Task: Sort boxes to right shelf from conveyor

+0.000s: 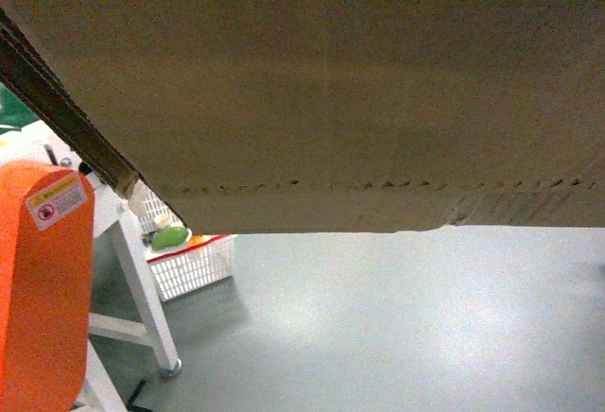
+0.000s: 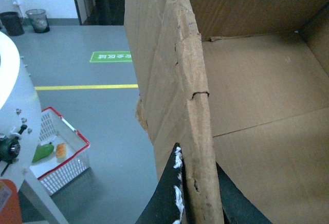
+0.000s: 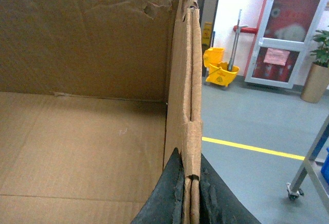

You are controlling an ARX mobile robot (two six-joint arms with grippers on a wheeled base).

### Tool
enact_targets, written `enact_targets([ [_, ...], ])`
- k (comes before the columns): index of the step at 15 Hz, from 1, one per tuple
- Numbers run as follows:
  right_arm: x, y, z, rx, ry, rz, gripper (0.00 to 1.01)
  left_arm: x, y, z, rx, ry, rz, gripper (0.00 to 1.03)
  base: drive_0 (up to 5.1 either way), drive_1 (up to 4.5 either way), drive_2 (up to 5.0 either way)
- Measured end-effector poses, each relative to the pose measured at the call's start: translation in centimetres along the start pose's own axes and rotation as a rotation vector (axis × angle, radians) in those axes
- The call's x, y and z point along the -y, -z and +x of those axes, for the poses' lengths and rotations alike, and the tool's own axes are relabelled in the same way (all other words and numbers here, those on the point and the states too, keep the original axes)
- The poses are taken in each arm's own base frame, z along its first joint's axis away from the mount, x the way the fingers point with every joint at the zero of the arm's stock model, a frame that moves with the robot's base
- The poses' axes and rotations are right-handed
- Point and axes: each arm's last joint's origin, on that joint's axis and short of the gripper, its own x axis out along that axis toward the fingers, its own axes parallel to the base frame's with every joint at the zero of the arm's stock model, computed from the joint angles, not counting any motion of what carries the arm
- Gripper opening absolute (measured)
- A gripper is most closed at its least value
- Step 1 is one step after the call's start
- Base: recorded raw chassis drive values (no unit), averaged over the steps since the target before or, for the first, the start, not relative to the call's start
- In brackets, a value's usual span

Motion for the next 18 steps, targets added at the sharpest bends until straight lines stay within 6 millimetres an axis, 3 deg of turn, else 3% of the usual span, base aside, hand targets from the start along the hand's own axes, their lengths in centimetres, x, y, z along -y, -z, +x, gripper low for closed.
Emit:
enact_targets([
  [18,0.00,0.00,0.00,0.000,0.000,0.000,0.04,0.00,0.01,0.00,-0.001,0.000,0.000,0.04,-1.5,-1.49,-1.5],
])
